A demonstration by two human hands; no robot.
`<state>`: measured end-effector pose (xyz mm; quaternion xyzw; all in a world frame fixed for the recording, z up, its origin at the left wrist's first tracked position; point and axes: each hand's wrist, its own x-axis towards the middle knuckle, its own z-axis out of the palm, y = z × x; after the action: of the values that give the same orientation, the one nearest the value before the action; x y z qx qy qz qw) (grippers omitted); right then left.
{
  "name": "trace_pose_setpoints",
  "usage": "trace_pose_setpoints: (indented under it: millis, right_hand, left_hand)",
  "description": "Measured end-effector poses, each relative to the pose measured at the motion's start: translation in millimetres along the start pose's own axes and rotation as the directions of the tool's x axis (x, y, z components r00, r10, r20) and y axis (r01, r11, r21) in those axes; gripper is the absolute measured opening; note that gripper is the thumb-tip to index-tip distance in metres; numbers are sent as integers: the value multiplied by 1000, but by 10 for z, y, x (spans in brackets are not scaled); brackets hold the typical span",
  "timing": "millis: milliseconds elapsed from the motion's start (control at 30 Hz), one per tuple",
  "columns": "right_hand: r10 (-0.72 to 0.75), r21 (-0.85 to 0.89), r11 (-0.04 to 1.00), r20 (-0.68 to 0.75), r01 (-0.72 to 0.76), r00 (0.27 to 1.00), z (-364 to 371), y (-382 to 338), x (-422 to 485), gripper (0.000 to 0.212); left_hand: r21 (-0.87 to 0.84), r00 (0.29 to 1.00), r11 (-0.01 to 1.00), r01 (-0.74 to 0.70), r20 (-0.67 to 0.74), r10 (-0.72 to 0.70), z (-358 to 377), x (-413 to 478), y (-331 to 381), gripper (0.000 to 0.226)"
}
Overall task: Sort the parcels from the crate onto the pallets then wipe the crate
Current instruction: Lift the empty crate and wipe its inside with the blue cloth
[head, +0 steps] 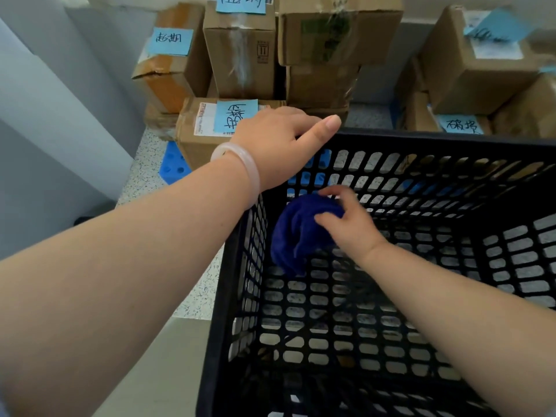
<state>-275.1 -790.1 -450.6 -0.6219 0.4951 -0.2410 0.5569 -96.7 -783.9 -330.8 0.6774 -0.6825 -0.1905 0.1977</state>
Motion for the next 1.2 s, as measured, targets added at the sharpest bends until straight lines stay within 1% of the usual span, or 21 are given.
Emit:
trace_pose_setpoints:
  millis: [67,100,133,167,200,233,267,333,367,433,500,567,633,733,800,900,1000,1033,1133,1167,1200]
  right_hand:
    - [-75,94,992,-69,82,995,-13,-38,-49,41]
    - [-127,55,990,-22,128,992,-7,-24,-93,44]
    - [-146,-32,988,87,149,985,5,10,-140,48]
    - [-100,-170,975,239,143,966,16,56,-181,52]
    - [0,-359,921,381,148,924,27,106,-215,56]
    - [104,-551,810,473,202,875,36,172,-238,61]
    - [142,-683,667,509,298,849,56,228,-254,66]
    - [26,-763,450,530,464,848,132,283,-265,73]
    - [-21,-772,396,533,497,846,192,309,-244,78]
    - [2,-787,329,553,522,833,293,396,-130,90]
    - [58,-795,301,567,527,822,366,499,13,90]
    - [9,-793,314,552,522,834,435,599,82,78]
    - [-97,-769,369,527,522,845,524,693,73,66]
    - [-100,-713,487,529,506,842,586,785,18,55]
    - [-85,-666,528,576,527,813,590,783,-66,49]
    - [-34,-569,553,715,609,699,676,773,-351,46]
    - [-3,-486,620,784,616,621,690,742,-609,43]
    - [8,-451,599,829,661,559,675,733,-654,43]
    - [73,-271,448,961,852,267,646,725,-752,49]
    - [81,-233,402,972,885,219,629,731,-745,50]
    - [66,-213,361,977,908,203,595,742,-703,49]
  left_hand:
    - [11,1000,1000,3,0,-3,-6,-8,0,88]
    - [13,1000,1000,5,-1,-5,-9,-12,0,87]
    - [13,1000,1000,5,-2,-5,-14,-16,1,87]
    - [15,1000,1000,6,-3,-6,-16,-19,-2,86]
    - [18,1000,1000,8,-4,-8,-18,-20,-4,85]
    - [20,1000,1000,10,-5,-10,-17,-21,-6,84]
    - [22,1000,1000,11,-5,-11,-13,-20,-5,84]
    - [25,1000,1000,9,-5,-9,-6,-20,-2,82]
    - [26,1000,1000,5,-5,-5,-4,-22,-3,82]
    - [26,1000,1000,-3,-9,3,-9,-24,-3,81]
    - [20,1000,1000,-6,-8,6,-14,-15,1,80]
    - [18,1000,1000,-9,-8,9,-19,-4,4,79]
    - [18,1000,1000,-14,-11,15,-28,7,0,78]
    - [17,1000,1000,-10,-9,10,-21,3,-13,78]
    - [20,1000,1000,-5,-10,5,-13,-4,-29,80]
    - [37,1000,999,4,-2,-4,-7,-22,-25,80]
    - [63,1000,998,5,7,-6,-11,-34,-11,74]
    - [63,1000,998,5,6,-5,-11,-37,-11,71]
    - [45,1000,999,10,-7,-9,-19,-39,-13,66]
    - [41,1000,999,8,-10,-8,-17,-39,-13,65]
    - [38,1000,999,6,-14,-6,-15,-40,-14,65]
